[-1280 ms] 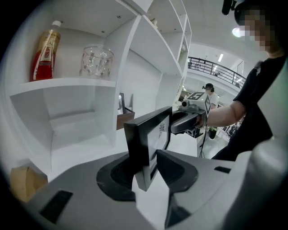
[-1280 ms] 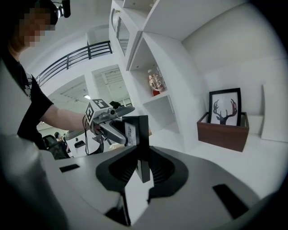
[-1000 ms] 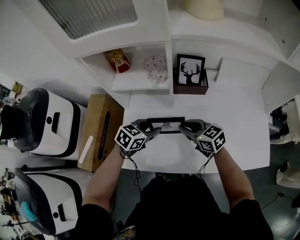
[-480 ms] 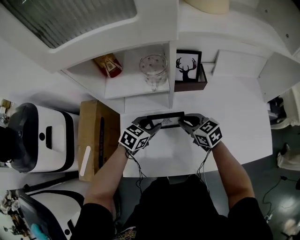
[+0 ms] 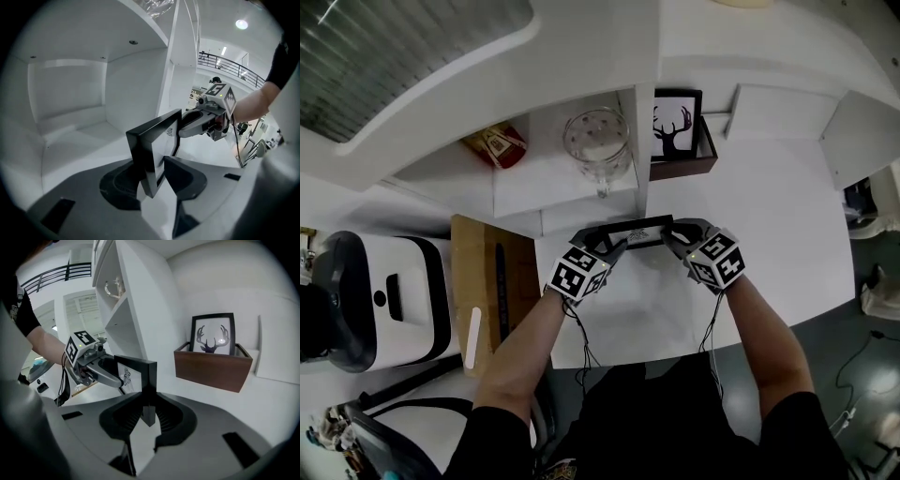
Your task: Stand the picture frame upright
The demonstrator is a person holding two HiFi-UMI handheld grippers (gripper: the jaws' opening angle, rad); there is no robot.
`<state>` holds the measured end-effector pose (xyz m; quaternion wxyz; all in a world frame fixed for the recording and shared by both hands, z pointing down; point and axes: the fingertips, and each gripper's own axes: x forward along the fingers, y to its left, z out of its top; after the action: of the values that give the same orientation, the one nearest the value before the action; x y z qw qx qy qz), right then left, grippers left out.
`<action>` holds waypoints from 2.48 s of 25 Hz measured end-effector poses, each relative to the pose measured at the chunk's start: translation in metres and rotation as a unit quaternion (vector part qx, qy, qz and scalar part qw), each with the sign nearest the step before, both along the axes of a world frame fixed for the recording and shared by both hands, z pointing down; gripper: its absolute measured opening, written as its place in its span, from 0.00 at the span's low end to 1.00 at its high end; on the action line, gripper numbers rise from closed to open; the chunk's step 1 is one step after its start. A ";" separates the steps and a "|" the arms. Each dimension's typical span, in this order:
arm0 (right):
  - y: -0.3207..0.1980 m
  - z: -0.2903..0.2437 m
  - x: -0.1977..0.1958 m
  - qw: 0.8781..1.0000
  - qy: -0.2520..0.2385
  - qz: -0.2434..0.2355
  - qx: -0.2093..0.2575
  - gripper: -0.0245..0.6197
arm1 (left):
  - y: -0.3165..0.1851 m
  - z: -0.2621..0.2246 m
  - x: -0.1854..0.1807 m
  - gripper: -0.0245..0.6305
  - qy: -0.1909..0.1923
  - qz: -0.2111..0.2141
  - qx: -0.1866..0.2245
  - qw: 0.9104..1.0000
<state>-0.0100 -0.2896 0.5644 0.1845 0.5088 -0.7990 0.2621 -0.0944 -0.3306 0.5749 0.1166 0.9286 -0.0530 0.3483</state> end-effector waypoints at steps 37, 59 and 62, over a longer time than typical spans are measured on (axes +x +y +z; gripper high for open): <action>-0.017 0.023 0.016 1.000 0.001 -0.020 -0.004 0.21 | -0.021 0.020 0.009 0.30 -0.007 -0.022 0.019 1.000; 0.053 -0.034 0.039 0.999 -0.036 0.004 0.026 0.20 | 0.037 -0.037 -0.061 0.30 0.016 -0.194 0.028 0.980; 0.063 -0.051 0.038 0.998 -0.040 -0.008 0.041 0.11 | 0.055 -0.059 -0.055 0.27 0.033 -0.213 0.039 0.976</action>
<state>0.0278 -0.2270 0.5132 0.1333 0.4990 -0.8198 0.2475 -0.1492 -0.2754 0.5162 0.1536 0.9109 -0.2590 0.2821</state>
